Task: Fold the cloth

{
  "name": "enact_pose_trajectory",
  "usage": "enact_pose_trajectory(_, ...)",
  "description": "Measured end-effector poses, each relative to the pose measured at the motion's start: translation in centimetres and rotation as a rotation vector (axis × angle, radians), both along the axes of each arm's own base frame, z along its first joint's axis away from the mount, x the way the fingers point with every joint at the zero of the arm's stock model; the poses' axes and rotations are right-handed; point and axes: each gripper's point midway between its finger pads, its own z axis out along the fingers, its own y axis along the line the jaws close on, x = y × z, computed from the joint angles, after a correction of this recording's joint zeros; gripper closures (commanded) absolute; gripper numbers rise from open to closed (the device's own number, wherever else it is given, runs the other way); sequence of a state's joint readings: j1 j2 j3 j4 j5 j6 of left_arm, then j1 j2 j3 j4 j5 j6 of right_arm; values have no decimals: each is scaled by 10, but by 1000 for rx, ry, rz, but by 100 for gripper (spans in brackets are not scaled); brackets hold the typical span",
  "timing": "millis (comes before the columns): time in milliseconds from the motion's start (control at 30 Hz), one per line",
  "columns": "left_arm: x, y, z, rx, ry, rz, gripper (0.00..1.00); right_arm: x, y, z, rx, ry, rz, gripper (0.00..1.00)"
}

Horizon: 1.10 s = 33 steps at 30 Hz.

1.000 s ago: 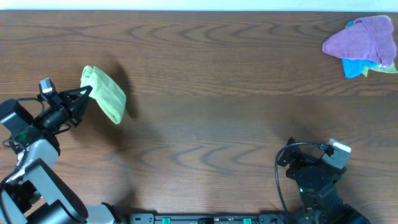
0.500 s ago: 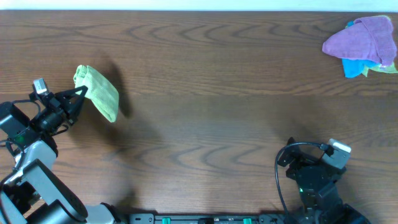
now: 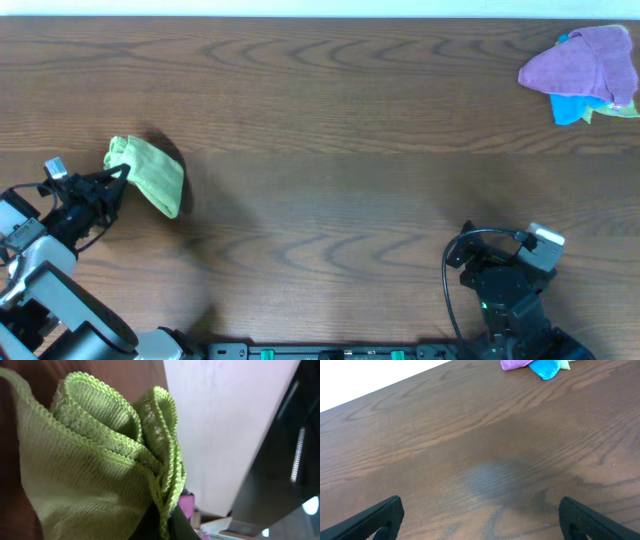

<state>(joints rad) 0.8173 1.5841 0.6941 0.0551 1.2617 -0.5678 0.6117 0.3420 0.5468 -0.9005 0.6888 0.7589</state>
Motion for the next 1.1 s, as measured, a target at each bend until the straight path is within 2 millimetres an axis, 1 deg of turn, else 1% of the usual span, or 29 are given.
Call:
enact_pose_trajectory(233, -8, 0, -21, 53, 85, 16, 94, 0, 0, 0, 0, 0, 0, 1)
enact_pose_trajectory(267, -10, 0, -24, 61, 99, 19, 92, 0, 0, 0, 0, 0, 0, 1)
enact_pose_trajectory(300, -11, 1, -27, 72, 113, 23, 88, 0, 0, 0, 0, 0, 0, 1)
enact_pose_trajectory(333, -12, 2, -30, 86, 125, 27, 80, 0, 0, 0, 0, 0, 0, 1)
enact_pose_trajectory(367, -12, 3, -32, 95, 133, 30, 71, 0, 0, 0, 0, 0, 0, 1)
enact_pose_trajectory(400, -13, 4, -34, 108, 138, 33, 66, 0, 0, 0, 0, 0, 0, 1)
enact_pose_trajectory(467, -13, 6, -36, 120, 145, 37, 53, 0, 0, 0, 0, 0, 0, 1)
enact_pose_trajectory(567, -13, 7, -38, 138, 150, 40, 43, 0, 0, 0, 0, 0, 0, 1)
enact_pose_trajectory(667, -13, 8, -38, 142, 151, 40, 37, 0, 0, 0, 0, 0, 0, 1)
enact_pose_trajectory(767, -14, 9, -38, 141, 151, 44, 36, 0, 0, 0, 0, 0, 0, 1)
enact_pose_trajectory(900, -18, 18, -36, 131, 146, 73, 31, 0, 0, 0, 0, 0, 0, 1)
enact_pose_trajectory(1000, -27, 28, -36, 97, 155, 109, 30, 0, 0, 0, 0, 0, 0, 1)
enact_pose_trajectory(1100, -44, 39, -40, 39, 196, 166, 27, 0, 0, 0, 0, 0, 0, 1)
